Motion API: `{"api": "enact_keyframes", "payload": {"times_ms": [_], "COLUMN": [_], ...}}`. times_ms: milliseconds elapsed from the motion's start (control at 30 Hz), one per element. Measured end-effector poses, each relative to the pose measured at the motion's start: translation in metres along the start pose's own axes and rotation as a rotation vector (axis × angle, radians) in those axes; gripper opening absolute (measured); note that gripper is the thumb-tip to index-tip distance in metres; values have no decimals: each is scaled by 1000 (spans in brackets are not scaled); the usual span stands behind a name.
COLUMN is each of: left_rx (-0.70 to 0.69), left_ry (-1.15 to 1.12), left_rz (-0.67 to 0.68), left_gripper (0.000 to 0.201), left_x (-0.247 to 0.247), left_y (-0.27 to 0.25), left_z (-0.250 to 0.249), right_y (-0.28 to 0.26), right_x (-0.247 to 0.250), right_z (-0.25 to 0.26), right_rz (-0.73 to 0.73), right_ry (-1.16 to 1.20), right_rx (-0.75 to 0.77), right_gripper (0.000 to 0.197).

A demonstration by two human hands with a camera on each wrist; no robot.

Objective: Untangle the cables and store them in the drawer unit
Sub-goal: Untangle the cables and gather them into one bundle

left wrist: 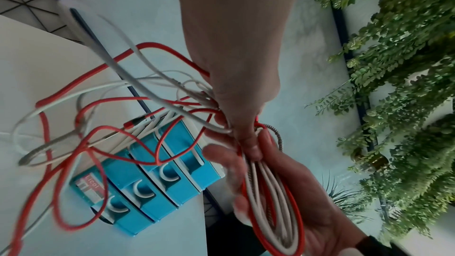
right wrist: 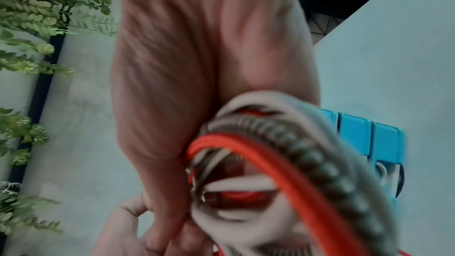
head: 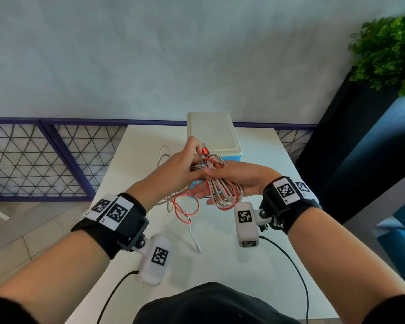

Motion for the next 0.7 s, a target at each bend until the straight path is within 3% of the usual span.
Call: {"api": "enact_keyframes", "payload": {"times_ms": [100, 333, 533, 700], "left_rx": [30, 225, 235, 251], "left_ry": [-27, -228, -86, -75], "left_rz": [40, 185, -101, 28], "left_gripper": [40, 30, 9, 21], "left_x": [-1, 0, 10, -19], "left_y": [2, 3, -2, -13], "left_z": [2, 34, 56, 47], "right_y": [-4, -4, -8, -5], "right_x": [2, 22, 39, 40], "right_z": [-1, 4, 14, 18], "right_rz": [-47, -224, -391, -462], "right_ry": [-25, -212, -227, -173], "right_rx": [-3, -4, 9, -14], "right_gripper": [19, 25, 28, 28]}}
Point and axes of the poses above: each hand's wrist, its own y-axis towards the middle knuckle, its own x-axis out of the back of the hand, z = x × y, the point moved 5 cm from there along y, towards the middle knuckle, and after that the axes turned 13 degrees about -z, right-handed, at the moved point
